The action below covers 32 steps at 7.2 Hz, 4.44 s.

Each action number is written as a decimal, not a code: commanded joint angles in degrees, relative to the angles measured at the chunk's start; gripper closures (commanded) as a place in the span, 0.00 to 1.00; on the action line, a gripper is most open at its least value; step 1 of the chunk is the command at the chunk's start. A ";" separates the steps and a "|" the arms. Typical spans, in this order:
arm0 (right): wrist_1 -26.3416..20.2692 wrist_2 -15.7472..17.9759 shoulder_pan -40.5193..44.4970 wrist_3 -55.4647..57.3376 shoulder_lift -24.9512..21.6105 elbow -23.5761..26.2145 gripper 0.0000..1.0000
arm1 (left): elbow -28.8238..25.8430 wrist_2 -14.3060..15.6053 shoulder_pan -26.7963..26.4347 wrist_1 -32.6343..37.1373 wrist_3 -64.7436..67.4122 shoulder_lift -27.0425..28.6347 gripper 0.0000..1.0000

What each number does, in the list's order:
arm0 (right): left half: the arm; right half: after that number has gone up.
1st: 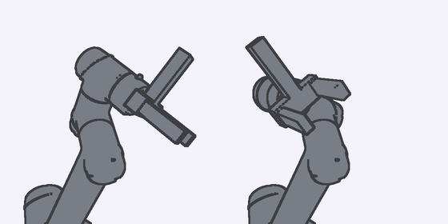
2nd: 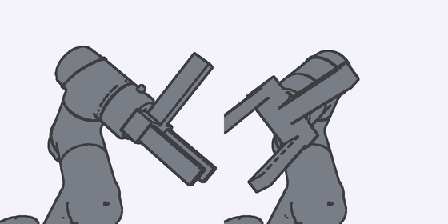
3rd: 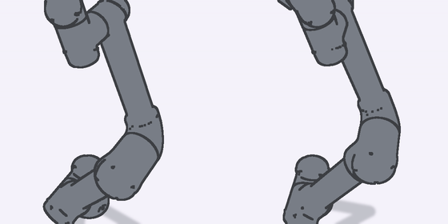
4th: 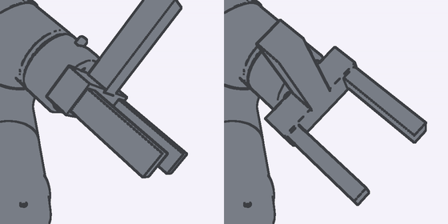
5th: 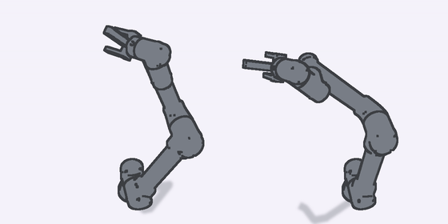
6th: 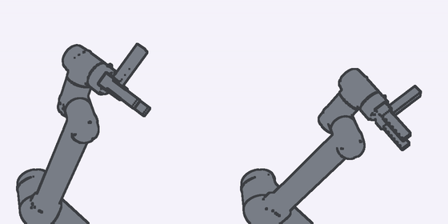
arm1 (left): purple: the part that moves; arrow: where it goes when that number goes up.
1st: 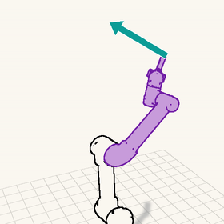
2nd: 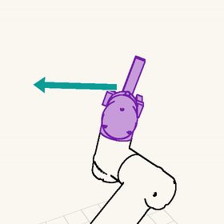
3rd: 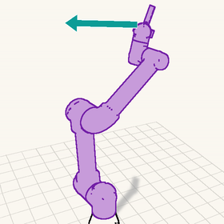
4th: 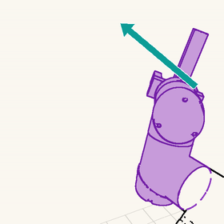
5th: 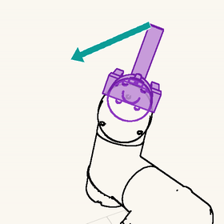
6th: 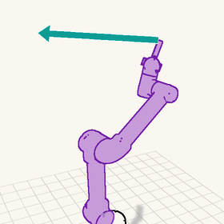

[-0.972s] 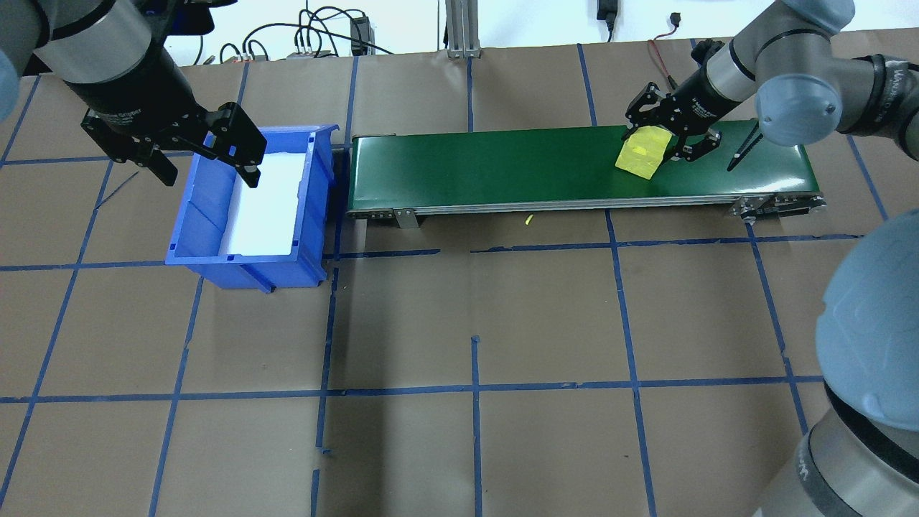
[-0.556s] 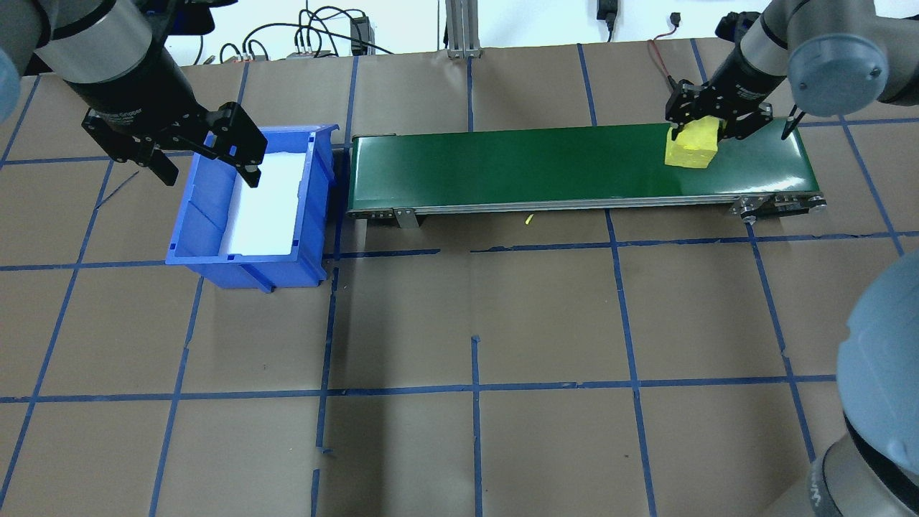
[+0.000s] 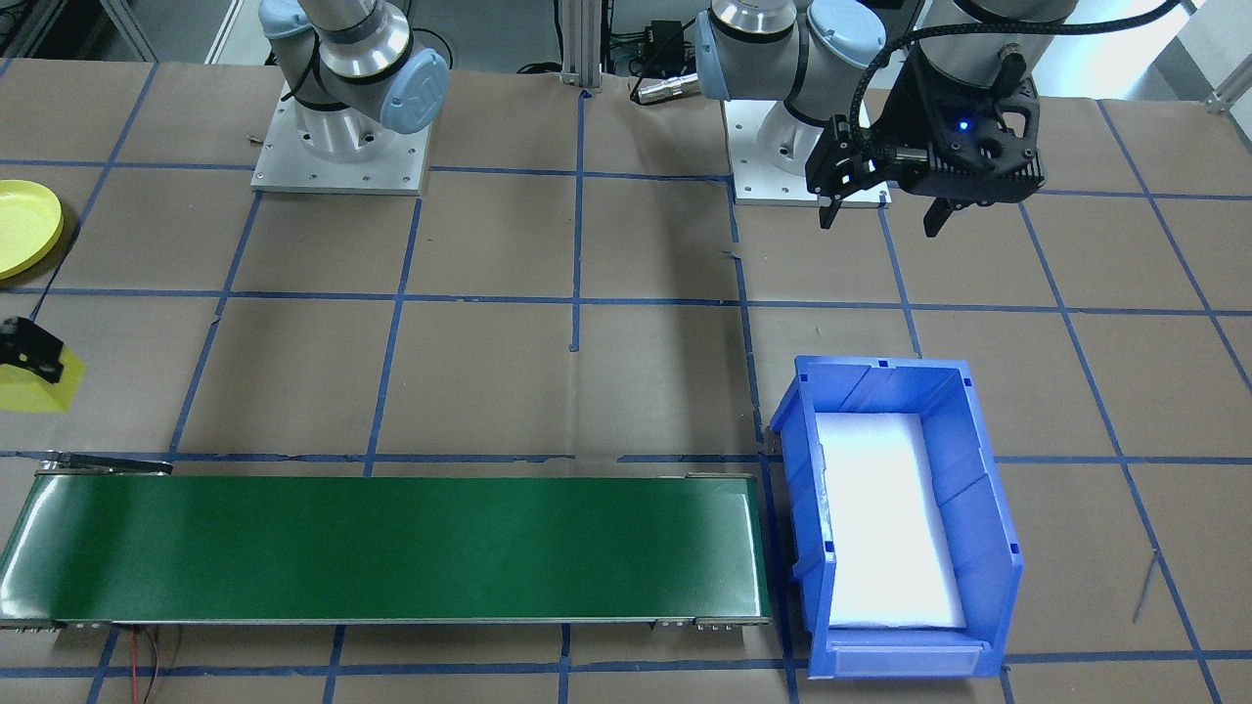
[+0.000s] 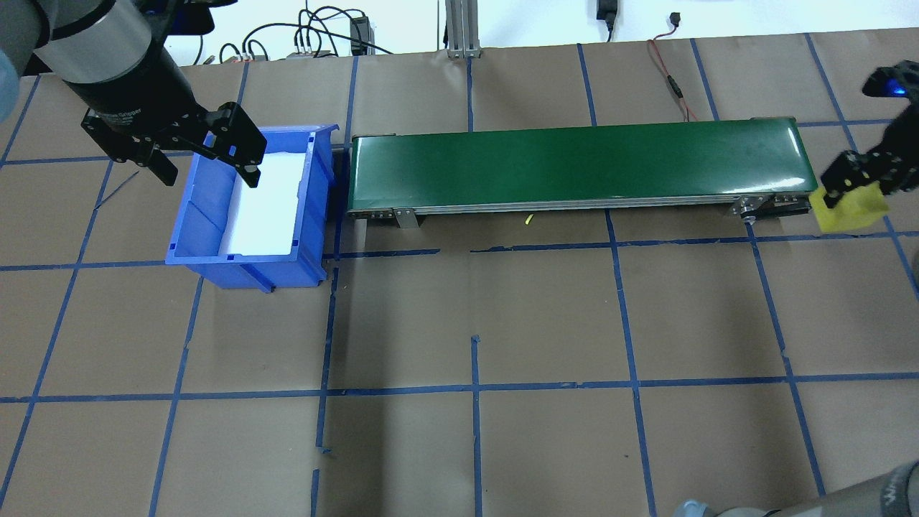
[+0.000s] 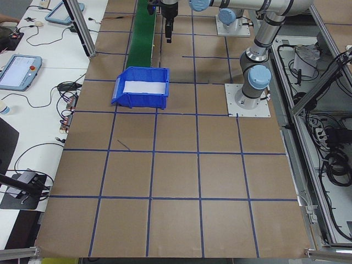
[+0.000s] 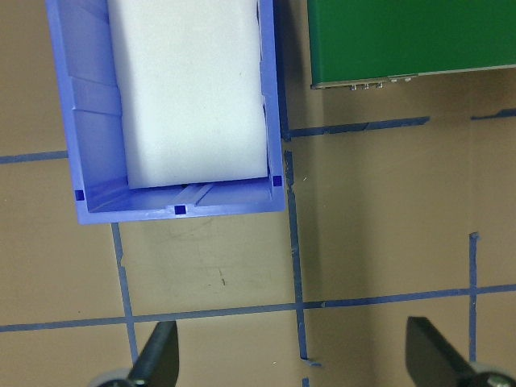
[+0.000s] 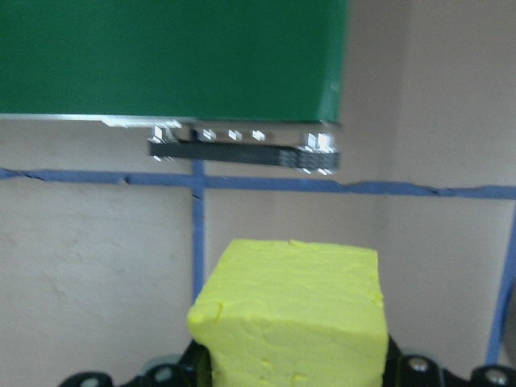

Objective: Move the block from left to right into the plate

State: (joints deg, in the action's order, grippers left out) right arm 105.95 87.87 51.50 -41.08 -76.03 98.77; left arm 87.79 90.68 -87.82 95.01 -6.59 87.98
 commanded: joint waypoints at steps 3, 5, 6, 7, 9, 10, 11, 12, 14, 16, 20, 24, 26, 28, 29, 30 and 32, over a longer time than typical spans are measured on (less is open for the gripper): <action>2.06 3.00 -32.36 -35.22 -0.53 4.85 0.48 | -0.07 -0.06 -0.16 0.00 0.00 -0.09 0.00; 5.66 3.01 -36.81 -37.67 2.01 7.92 0.24 | -0.07 -0.06 -0.16 0.00 0.00 -0.09 0.00; 6.63 3.36 -36.82 -37.32 2.37 8.11 0.09 | -0.07 -0.06 -0.16 0.00 0.00 -0.09 0.00; 6.64 3.36 -36.82 -36.88 2.38 8.11 0.00 | -0.07 -0.06 -0.24 0.00 -0.09 -0.09 0.00; 6.29 3.19 -36.82 -34.34 1.77 7.41 0.00 | -0.07 -0.06 -0.16 0.00 0.00 -0.09 0.00; 5.85 3.18 -35.95 -34.24 1.07 6.71 0.00 | -0.07 -0.06 -0.16 0.00 -0.09 -0.09 0.00; 3.59 3.18 -32.55 -30.59 0.45 3.66 0.00 | -0.07 -0.06 -0.24 0.00 0.00 -0.09 0.00; -1.22 4.49 -25.99 -26.81 -1.30 -1.77 0.00 | -0.16 -0.06 -0.16 0.00 0.00 -0.09 0.00; -14.30 8.53 -15.15 -14.62 -6.65 -11.89 0.00 | -0.07 -0.06 -0.24 0.00 -0.09 -0.09 0.00; -21.98 8.46 -7.24 -2.66 -12.27 -13.34 0.00 | -0.07 0.02 -0.33 0.00 -0.09 -0.09 0.00; -27.02 7.23 -3.06 8.11 -14.85 -10.44 0.00 | -0.25 0.11 -0.24 0.00 0.00 -0.09 0.00; -19.61 -1.95 6.29 13.38 -15.47 -10.35 0.00 | -0.33 -0.15 0.37 0.00 -0.35 -0.09 0.00; -12.48 -4.99 20.93 27.87 -15.46 -10.26 0.00 | 0.10 0.02 0.02 0.00 -0.26 -0.17 0.00; -4.81 -4.47 36.49 46.35 -15.20 -9.13 0.00 | 0.19 0.11 0.02 0.00 -0.26 -0.18 0.00; -3.31 -3.33 42.23 54.62 -15.20 -8.07 0.00 | 0.28 0.02 0.02 0.00 -0.26 -0.18 0.00; -3.20 -2.71 46.20 58.71 -14.77 -7.63 0.00 | 0.37 0.11 0.19 -0.09 -0.26 -0.18 0.00; -7.56 -3.23 45.63 57.44 -14.67 -8.32 0.00 | 0.37 0.03 0.02 -0.18 -0.35 -0.18 0.00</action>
State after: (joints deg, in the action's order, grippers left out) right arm 100.97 84.87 96.67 16.14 -90.79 90.68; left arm 88.13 90.80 -87.73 94.91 -6.91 87.80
